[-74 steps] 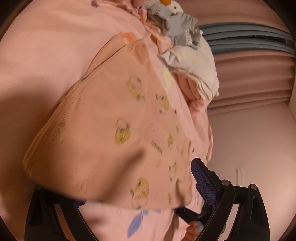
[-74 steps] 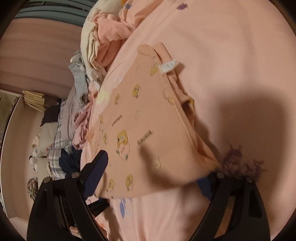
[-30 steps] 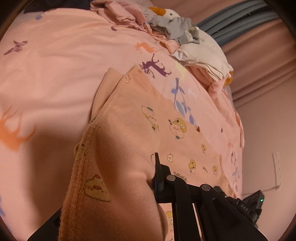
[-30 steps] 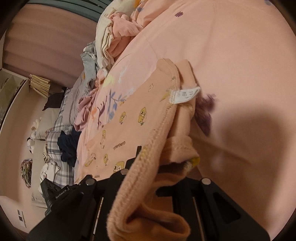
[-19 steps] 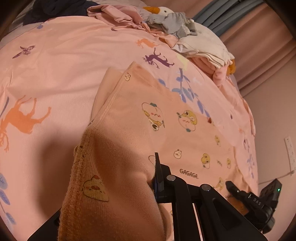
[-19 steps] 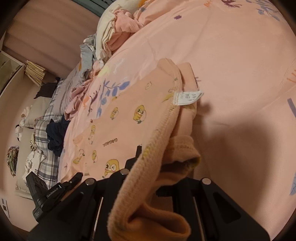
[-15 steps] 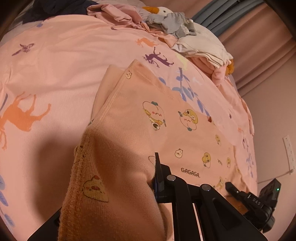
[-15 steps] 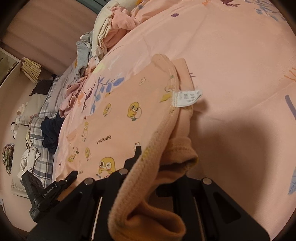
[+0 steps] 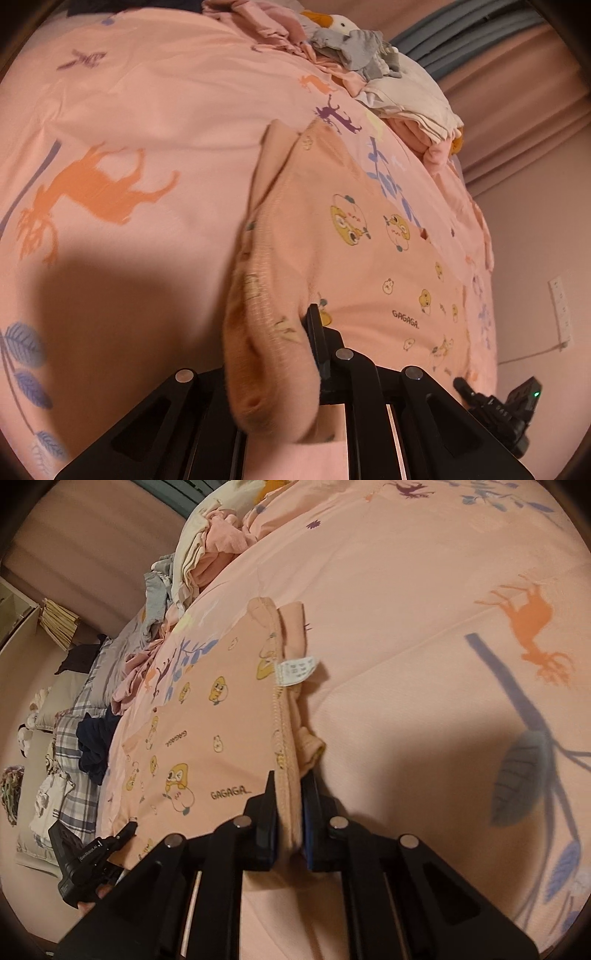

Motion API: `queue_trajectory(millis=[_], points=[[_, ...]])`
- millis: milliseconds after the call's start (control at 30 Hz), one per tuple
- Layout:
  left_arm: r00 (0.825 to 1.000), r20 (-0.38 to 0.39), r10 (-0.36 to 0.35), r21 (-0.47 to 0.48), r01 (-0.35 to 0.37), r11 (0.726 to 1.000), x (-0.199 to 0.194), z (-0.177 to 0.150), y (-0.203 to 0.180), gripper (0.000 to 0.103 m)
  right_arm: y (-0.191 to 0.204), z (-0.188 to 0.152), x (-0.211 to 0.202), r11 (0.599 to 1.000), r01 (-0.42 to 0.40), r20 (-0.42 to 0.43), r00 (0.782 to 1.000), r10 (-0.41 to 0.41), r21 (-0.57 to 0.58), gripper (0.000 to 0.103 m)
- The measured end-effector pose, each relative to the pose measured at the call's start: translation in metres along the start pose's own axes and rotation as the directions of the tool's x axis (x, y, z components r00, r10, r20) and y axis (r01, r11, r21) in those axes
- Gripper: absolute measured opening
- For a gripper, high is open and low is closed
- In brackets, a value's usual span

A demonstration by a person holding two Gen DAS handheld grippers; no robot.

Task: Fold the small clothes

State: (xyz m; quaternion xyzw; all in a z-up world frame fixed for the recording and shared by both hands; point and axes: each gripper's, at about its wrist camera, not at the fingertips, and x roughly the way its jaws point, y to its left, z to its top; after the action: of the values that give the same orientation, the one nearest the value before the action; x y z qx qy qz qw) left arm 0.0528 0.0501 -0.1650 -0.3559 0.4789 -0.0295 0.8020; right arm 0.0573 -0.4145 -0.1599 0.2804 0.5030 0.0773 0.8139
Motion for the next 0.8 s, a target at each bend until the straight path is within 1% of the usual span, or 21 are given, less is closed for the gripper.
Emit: queue_trajectory(millis=[33, 133, 233, 300, 400, 500, 533, 600, 667, 733, 800], points=[[1.0, 0.0, 0.0, -0.002, 0.0, 1.0, -0.001, 0.0, 0.001, 0.011, -0.002, 0.0, -0.003, 1.0, 0.006, 0.005, 1.0, -0.006, 0.003, 0.008], [0.999, 0.011, 0.036, 0.015, -0.037, 0.999, -0.011, -0.003, 0.004, 0.011, -0.011, -0.002, -0.01, 1.0, 0.006, 0.016, 1.0, -0.006, 0.025, 0.008], [1.0, 0.012, 0.025, 0.01, -0.025, 1.0, -0.015, -0.005, 0.009, 0.011, -0.017, -0.004, -0.012, 0.999, -0.002, 0.018, 1.0, 0.001, 0.039, 0.008], [1.0, 0.008, 0.02, 0.009, -0.02, 1.0, -0.014, -0.006, 0.012, 0.011, -0.016, -0.005, -0.013, 0.999, 0.008, 0.017, 1.0, -0.008, 0.034, 0.008], [0.999, 0.015, 0.041, 0.032, -0.041, 0.999, -0.017, -0.007, 0.009, 0.011, -0.012, -0.007, -0.014, 0.999, 0.043, 0.018, 0.999, -0.043, 0.013, 0.008], [0.998, 0.021, 0.055, 0.05, -0.056, 0.997, -0.018, -0.008, 0.007, 0.011, -0.004, -0.009, -0.018, 0.994, 0.104, 0.022, 0.994, -0.104, -0.024, 0.009], [0.998, 0.023, 0.058, 0.053, -0.059, 0.997, -0.018, -0.008, 0.006, 0.011, -0.002, -0.01, -0.019, 0.992, 0.12, 0.027, 0.993, -0.119, -0.033, 0.01], [0.998, 0.025, 0.063, 0.06, -0.064, 0.996, -0.018, -0.009, 0.004, 0.011, 0.003, -0.012, -0.022, 0.988, 0.146, 0.032, 0.989, -0.145, -0.052, 0.015], [0.997, 0.026, 0.071, 0.086, -0.073, 0.994, -0.018, -0.01, 0.001, 0.011, 0.008, -0.012, -0.025, 0.984, 0.162, 0.033, 0.987, -0.16, -0.068, 0.016], [0.997, 0.027, 0.068, 0.091, -0.07, 0.993, -0.019, -0.01, -0.001, 0.011, 0.014, -0.012, -0.029, 0.98, 0.18, 0.041, 0.983, -0.177, -0.089, 0.016], [0.999, 0.018, 0.045, 0.075, -0.046, 0.996, -0.019, -0.009, 0.001, 0.011, 0.021, -0.012, -0.034, 0.974, 0.197, 0.055, 0.98, -0.192, -0.107, 0.016]])
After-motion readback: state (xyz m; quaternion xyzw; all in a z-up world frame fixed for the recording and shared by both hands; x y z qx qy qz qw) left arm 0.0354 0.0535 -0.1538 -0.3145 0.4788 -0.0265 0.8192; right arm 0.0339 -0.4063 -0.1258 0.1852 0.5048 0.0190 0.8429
